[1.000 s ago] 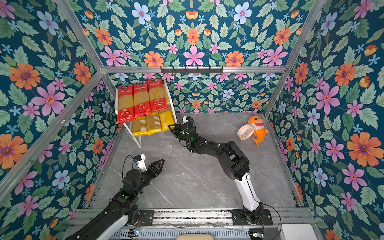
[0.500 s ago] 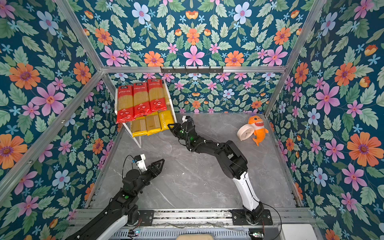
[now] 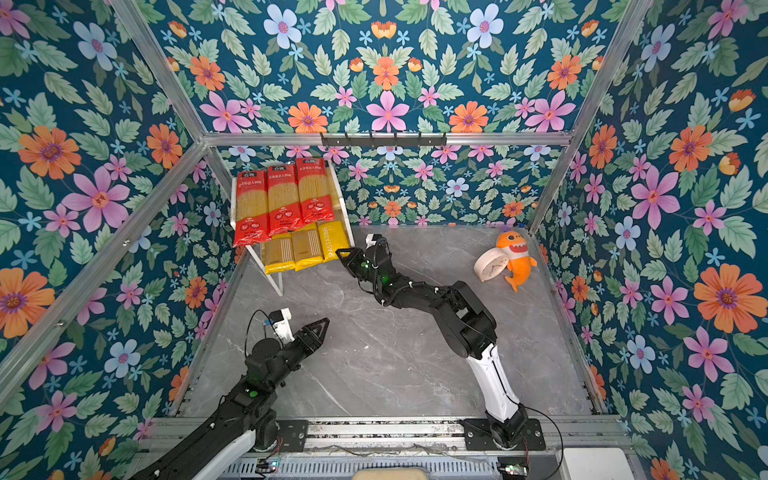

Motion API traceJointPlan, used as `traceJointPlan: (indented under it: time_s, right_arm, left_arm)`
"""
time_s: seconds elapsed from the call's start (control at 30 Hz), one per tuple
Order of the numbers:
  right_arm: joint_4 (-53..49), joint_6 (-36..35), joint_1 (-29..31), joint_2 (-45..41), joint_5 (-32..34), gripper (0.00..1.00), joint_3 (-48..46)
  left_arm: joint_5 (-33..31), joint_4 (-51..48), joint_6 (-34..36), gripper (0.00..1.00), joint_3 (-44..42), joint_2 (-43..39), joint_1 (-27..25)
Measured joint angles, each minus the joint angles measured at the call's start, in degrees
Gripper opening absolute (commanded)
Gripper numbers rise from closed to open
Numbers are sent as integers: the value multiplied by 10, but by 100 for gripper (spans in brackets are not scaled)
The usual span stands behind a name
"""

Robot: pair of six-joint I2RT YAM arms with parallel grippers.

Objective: Place and organize the pasta boxes and bags onto the shelf

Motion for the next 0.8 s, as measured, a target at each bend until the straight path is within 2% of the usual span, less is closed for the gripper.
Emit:
traceJointPlan:
  time_s: [0.17,0.5,0.67,0.8]
  right_arm:
    - [10,0,-1,-23,-5,40,-28]
    - [33,-37,-7,-121,-9,42,-156]
    - [22,-89,-18,-202,-15,43,-261]
    - [-16,-162,-27,-302,-3,44,-348]
  left_arm:
    - [0,-3,5,60,4,-4,0]
    - [-9,-51,40,61,34,-22,0]
    - [-37,-107,91,64,83,-29,0]
    - [-73,-141,135,68,121,-6,0]
